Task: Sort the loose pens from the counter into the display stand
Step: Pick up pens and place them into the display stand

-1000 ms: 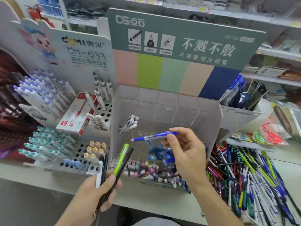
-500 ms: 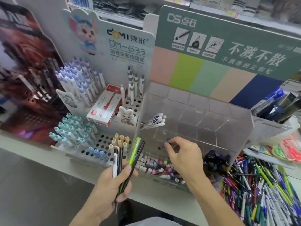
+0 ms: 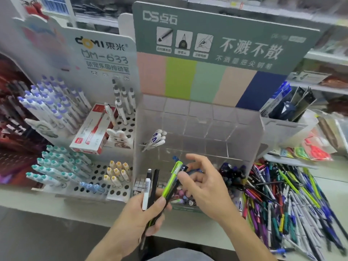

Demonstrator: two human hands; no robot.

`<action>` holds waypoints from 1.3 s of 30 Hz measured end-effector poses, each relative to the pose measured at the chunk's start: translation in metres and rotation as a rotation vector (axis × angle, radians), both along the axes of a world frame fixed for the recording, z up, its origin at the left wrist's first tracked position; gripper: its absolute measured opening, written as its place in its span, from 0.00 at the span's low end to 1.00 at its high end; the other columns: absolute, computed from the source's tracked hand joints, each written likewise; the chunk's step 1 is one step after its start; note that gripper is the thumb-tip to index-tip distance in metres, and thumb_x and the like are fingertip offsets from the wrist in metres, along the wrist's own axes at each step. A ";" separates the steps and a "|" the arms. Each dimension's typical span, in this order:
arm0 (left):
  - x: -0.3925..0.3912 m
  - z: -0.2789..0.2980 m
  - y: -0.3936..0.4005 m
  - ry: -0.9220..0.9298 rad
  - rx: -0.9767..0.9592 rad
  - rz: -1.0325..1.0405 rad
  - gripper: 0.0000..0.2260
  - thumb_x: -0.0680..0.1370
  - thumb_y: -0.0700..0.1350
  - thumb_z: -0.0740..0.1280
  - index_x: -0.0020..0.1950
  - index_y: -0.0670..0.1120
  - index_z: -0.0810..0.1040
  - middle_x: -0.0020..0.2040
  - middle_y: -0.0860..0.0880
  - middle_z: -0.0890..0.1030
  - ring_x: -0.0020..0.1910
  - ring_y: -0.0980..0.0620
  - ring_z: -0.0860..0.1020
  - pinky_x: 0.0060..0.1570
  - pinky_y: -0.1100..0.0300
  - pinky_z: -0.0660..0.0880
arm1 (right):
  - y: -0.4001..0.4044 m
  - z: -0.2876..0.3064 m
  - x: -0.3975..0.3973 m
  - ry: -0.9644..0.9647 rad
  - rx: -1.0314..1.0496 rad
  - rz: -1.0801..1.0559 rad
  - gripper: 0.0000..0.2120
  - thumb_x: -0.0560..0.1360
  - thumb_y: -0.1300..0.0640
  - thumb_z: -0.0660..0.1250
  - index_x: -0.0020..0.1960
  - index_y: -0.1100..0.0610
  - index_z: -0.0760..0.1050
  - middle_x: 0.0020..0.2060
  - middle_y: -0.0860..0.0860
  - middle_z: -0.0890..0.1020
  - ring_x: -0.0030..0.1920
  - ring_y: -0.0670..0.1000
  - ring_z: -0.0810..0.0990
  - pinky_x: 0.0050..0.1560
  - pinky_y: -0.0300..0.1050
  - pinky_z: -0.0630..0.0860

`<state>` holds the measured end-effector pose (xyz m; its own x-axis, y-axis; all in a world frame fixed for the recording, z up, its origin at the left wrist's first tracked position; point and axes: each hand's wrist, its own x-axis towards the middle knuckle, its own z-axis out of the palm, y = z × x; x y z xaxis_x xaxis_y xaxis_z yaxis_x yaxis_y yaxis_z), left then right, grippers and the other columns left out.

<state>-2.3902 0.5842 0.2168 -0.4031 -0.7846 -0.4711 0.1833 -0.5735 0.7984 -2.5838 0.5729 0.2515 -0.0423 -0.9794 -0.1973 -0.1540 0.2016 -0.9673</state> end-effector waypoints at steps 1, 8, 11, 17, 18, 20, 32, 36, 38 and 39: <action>-0.004 0.001 0.000 0.017 -0.004 -0.024 0.12 0.77 0.40 0.68 0.57 0.35 0.78 0.36 0.39 0.80 0.23 0.52 0.70 0.22 0.64 0.64 | 0.000 -0.001 -0.003 0.005 -0.002 -0.016 0.15 0.77 0.56 0.73 0.62 0.47 0.76 0.48 0.43 0.81 0.38 0.57 0.83 0.36 0.47 0.83; -0.017 -0.003 0.001 0.005 -0.046 -0.173 0.12 0.73 0.47 0.75 0.52 0.41 0.83 0.37 0.35 0.79 0.25 0.48 0.67 0.22 0.62 0.64 | 0.002 -0.007 -0.026 -0.096 0.033 -0.096 0.06 0.77 0.64 0.72 0.52 0.56 0.80 0.39 0.49 0.85 0.36 0.46 0.81 0.34 0.37 0.76; -0.012 -0.008 0.003 -0.078 -0.011 -0.188 0.15 0.75 0.49 0.73 0.47 0.36 0.82 0.27 0.39 0.71 0.20 0.51 0.62 0.22 0.64 0.58 | 0.000 -0.007 -0.034 -0.102 -0.042 -0.254 0.07 0.77 0.64 0.72 0.53 0.54 0.81 0.40 0.51 0.85 0.39 0.49 0.82 0.38 0.38 0.77; 0.012 -0.013 0.011 0.033 0.134 0.179 0.15 0.75 0.38 0.64 0.59 0.32 0.76 0.33 0.39 0.75 0.17 0.53 0.61 0.21 0.64 0.50 | -0.018 0.002 -0.020 -0.092 -0.303 -0.358 0.09 0.76 0.66 0.73 0.53 0.56 0.81 0.43 0.52 0.87 0.44 0.54 0.87 0.47 0.47 0.84; 0.016 -0.013 0.012 0.051 0.139 0.243 0.16 0.75 0.38 0.64 0.61 0.32 0.75 0.36 0.39 0.75 0.18 0.53 0.61 0.20 0.65 0.51 | -0.023 -0.002 -0.010 -0.052 -0.283 -0.297 0.09 0.75 0.65 0.74 0.52 0.55 0.82 0.43 0.51 0.87 0.44 0.52 0.87 0.48 0.46 0.84; 0.024 -0.012 0.016 0.057 0.119 0.319 0.18 0.75 0.39 0.64 0.63 0.32 0.74 0.38 0.40 0.75 0.20 0.53 0.62 0.19 0.67 0.54 | -0.034 -0.014 0.011 0.055 -0.244 -0.195 0.08 0.75 0.64 0.74 0.51 0.55 0.83 0.41 0.47 0.87 0.43 0.48 0.87 0.48 0.41 0.82; 0.029 -0.009 0.027 0.013 0.023 0.365 0.11 0.82 0.35 0.60 0.64 0.36 0.72 0.39 0.40 0.77 0.27 0.48 0.71 0.24 0.60 0.67 | -0.047 -0.021 0.040 0.465 -0.088 0.076 0.15 0.81 0.54 0.66 0.67 0.52 0.77 0.58 0.44 0.82 0.48 0.38 0.82 0.51 0.34 0.79; 0.019 -0.003 0.021 0.020 0.015 0.293 0.15 0.78 0.38 0.65 0.64 0.36 0.73 0.40 0.39 0.78 0.25 0.48 0.71 0.23 0.61 0.67 | -0.015 -0.002 0.031 0.268 -0.159 0.032 0.09 0.80 0.57 0.69 0.58 0.47 0.77 0.47 0.44 0.83 0.45 0.46 0.83 0.46 0.40 0.82; 0.013 0.001 0.017 0.032 0.021 0.204 0.15 0.78 0.39 0.65 0.63 0.38 0.75 0.40 0.40 0.78 0.25 0.49 0.70 0.22 0.61 0.64 | -0.006 0.004 0.029 0.074 -0.026 0.111 0.14 0.79 0.55 0.70 0.63 0.45 0.74 0.45 0.44 0.83 0.41 0.51 0.85 0.42 0.46 0.84; 0.011 0.004 0.016 0.027 0.015 0.137 0.13 0.79 0.39 0.65 0.63 0.39 0.76 0.40 0.40 0.78 0.24 0.49 0.70 0.22 0.62 0.61 | -0.004 0.004 0.028 0.028 0.007 0.120 0.16 0.79 0.55 0.70 0.64 0.44 0.73 0.45 0.43 0.83 0.42 0.52 0.85 0.42 0.46 0.84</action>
<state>-2.3791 0.5999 0.2205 -0.3057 -0.8259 -0.4738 0.2822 -0.5538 0.7833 -2.5556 0.5686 0.2553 0.0696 -0.9765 -0.2041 -0.2047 0.1863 -0.9609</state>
